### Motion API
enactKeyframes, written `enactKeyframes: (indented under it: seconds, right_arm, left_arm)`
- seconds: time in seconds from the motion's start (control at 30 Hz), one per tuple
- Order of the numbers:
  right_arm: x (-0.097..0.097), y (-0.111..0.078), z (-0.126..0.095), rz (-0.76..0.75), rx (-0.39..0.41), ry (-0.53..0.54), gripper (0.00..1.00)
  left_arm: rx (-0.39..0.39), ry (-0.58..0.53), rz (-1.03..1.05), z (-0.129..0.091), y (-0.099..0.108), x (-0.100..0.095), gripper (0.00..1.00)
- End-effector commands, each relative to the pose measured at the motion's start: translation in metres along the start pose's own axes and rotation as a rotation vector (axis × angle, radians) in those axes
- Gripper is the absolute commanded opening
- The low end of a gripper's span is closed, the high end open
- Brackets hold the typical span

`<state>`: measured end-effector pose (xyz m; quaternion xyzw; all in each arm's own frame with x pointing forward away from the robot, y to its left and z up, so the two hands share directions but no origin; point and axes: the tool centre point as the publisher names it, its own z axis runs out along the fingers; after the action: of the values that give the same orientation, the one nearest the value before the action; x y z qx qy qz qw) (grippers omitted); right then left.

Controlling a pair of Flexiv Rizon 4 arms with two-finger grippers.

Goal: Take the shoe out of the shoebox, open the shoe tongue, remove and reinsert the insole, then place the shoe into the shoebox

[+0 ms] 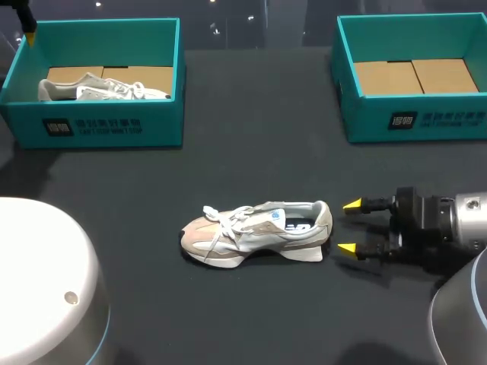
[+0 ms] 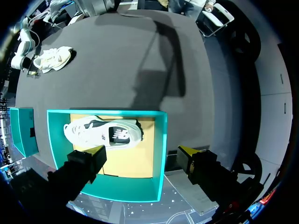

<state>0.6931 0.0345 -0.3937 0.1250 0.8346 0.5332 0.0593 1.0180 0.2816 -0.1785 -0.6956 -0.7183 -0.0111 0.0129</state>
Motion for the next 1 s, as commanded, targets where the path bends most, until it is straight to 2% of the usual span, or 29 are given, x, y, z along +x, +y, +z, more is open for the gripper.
enactKeyframes:
  seconds: [0.03,0.57,1.0]
  right_arm:
    - [-0.002,0.003,0.016,-0.002,0.005,0.009,1.0]
    - [0.018,0.011,0.042,-0.015,-0.001,0.044,1.0]
    - [0.019,0.016,0.063,-0.02,-0.021,0.07,1.0]
  left_arm:
    - [0.0,0.001,0.001,0.0,0.0,0.0,1.0]
    - [0.0,0.001,0.001,0.0,0.0,0.0,1.0]
    - [0.0,0.001,0.001,0.0,0.0,0.0,1.0]
